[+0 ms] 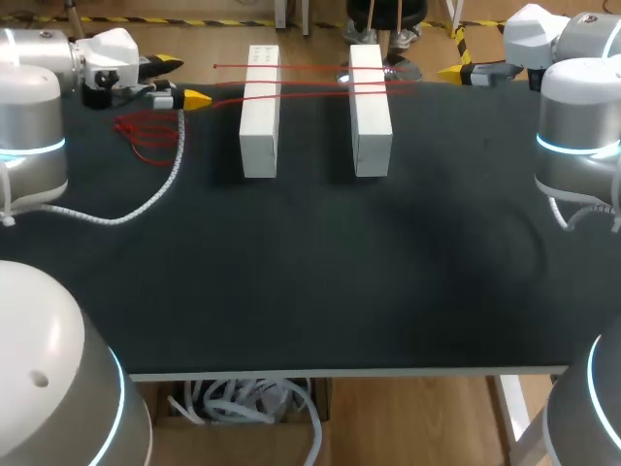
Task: Grab the tape and strap the tape.
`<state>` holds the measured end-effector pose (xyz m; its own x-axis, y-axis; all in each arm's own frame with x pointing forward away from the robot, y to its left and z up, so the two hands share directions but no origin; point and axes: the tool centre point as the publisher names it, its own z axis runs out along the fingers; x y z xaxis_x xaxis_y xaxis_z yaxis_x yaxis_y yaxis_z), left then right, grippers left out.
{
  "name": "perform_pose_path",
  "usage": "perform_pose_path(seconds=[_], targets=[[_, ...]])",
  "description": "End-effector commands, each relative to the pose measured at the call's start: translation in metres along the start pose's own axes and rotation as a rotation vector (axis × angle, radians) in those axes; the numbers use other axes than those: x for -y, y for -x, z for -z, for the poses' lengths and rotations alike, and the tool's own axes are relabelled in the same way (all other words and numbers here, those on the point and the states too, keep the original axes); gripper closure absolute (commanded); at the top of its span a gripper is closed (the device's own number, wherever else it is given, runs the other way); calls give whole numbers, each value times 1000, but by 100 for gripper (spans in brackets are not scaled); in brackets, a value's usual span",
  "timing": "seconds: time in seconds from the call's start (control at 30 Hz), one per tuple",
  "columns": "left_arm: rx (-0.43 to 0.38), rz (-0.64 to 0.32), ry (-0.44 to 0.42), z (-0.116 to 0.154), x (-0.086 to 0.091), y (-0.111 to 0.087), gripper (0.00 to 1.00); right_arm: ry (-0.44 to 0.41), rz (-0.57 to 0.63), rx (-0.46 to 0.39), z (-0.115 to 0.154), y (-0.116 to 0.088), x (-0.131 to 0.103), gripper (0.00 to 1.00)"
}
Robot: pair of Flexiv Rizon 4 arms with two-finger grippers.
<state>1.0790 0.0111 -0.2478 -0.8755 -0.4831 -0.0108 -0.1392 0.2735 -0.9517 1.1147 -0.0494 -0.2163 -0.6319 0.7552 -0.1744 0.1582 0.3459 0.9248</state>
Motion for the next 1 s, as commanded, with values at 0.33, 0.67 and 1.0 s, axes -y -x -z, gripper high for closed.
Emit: perform_pose_path(seconds=[0.33,0.67,1.0], targets=[[-96,-50,2,-13,-9,-1,55,1,0,-1,0,0,0,0],[-171,-80,-8,-25,-13,-6,77,1,0,-1,0,0,0,0],[-206,-94,-4,-34,-17,-8,81,1,0,-1,0,0,0,0]])
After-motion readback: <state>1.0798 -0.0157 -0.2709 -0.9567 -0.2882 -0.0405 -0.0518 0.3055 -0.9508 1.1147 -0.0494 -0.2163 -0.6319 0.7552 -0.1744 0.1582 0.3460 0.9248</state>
